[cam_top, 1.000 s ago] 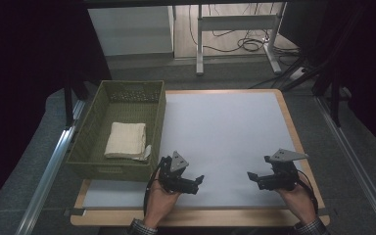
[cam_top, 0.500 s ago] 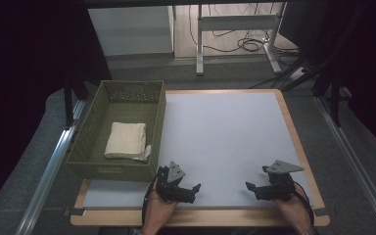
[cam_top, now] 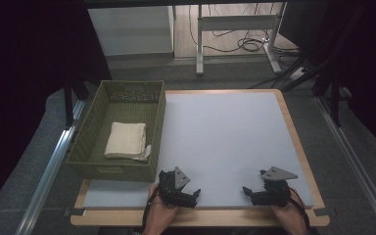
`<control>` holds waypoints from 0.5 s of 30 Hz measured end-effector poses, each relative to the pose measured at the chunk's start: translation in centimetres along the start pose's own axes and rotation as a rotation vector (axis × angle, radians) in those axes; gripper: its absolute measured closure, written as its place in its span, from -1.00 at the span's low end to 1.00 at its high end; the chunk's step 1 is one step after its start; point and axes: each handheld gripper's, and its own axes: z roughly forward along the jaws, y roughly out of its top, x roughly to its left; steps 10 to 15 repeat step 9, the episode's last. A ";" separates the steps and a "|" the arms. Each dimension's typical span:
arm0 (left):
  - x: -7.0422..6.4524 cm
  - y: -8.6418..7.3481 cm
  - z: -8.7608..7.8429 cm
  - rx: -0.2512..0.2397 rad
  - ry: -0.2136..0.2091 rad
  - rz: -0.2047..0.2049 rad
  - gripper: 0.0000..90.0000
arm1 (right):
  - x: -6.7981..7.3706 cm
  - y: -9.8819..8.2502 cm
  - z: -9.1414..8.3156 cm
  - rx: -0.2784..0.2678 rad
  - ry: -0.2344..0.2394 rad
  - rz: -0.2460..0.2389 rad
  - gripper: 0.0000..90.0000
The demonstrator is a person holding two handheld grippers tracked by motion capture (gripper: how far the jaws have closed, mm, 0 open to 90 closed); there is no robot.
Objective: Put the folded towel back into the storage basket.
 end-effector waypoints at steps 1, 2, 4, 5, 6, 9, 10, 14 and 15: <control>0.0 0.0 0.0 0.002 -0.004 -0.006 -0.96 | 0.0 -0.1 0.0 -0.003 -0.002 0.000 -0.84; 0.1 0.0 0.1 0.005 -0.011 -0.019 -0.96 | 0.0 -0.1 0.0 -0.010 0.000 0.002 -0.84; 0.4 -0.2 0.2 0.009 -0.040 -0.067 -0.95 | 0.1 -0.3 0.0 -0.020 -0.005 0.005 -0.84; 0.6 -0.2 0.3 0.009 -0.050 -0.085 -0.96 | 0.2 -0.3 0.0 -0.025 -0.009 0.009 -0.85; 0.5 -0.3 0.3 0.006 -0.045 -0.082 -0.96 | 0.2 -0.4 0.0 -0.029 -0.013 0.009 -0.85; 0.4 -0.4 0.3 -0.003 -0.041 -0.086 -0.96 | 0.3 -0.5 0.0 -0.039 -0.018 0.014 -0.85; 0.4 -0.4 0.3 -0.003 -0.041 -0.086 -0.96 | 0.3 -0.5 0.0 -0.039 -0.018 0.014 -0.85; 0.4 -0.4 0.3 -0.003 -0.041 -0.086 -0.96 | 0.3 -0.5 0.0 -0.039 -0.018 0.014 -0.85; 0.4 -0.4 0.3 -0.003 -0.041 -0.086 -0.96 | 0.3 -0.5 0.0 -0.039 -0.018 0.014 -0.85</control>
